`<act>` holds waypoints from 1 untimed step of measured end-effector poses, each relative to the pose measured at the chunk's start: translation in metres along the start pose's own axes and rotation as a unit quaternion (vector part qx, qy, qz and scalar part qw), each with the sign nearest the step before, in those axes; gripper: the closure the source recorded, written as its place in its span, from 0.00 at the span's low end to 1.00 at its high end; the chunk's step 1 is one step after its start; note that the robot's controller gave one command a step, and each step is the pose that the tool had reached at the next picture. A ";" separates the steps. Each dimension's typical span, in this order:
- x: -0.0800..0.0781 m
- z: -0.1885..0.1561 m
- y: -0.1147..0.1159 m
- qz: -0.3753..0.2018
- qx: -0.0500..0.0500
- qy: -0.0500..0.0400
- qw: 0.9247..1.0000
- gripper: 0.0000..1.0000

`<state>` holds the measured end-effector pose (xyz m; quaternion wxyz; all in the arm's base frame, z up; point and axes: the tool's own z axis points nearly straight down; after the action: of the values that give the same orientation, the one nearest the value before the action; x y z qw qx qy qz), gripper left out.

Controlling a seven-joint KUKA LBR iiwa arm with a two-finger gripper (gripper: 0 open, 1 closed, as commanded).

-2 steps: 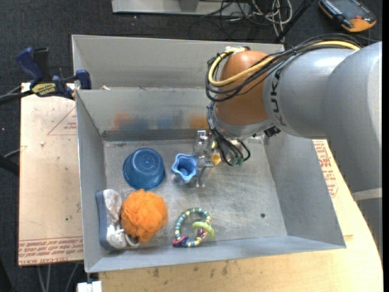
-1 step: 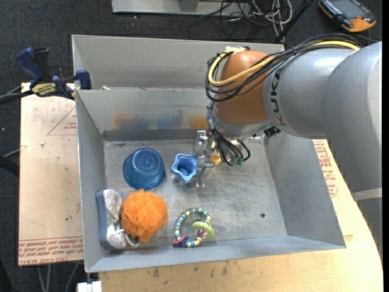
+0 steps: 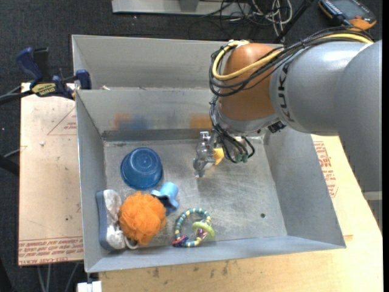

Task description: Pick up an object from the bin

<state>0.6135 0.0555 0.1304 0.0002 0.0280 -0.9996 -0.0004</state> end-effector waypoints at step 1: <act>-0.011 -0.053 0.002 0.009 0.000 0.000 1.000 1.00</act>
Offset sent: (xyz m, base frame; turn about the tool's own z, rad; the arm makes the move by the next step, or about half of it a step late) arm 0.0380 -0.0423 0.0058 -0.1326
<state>0.6241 0.0580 0.1832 0.0001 0.0187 -0.9998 -0.0005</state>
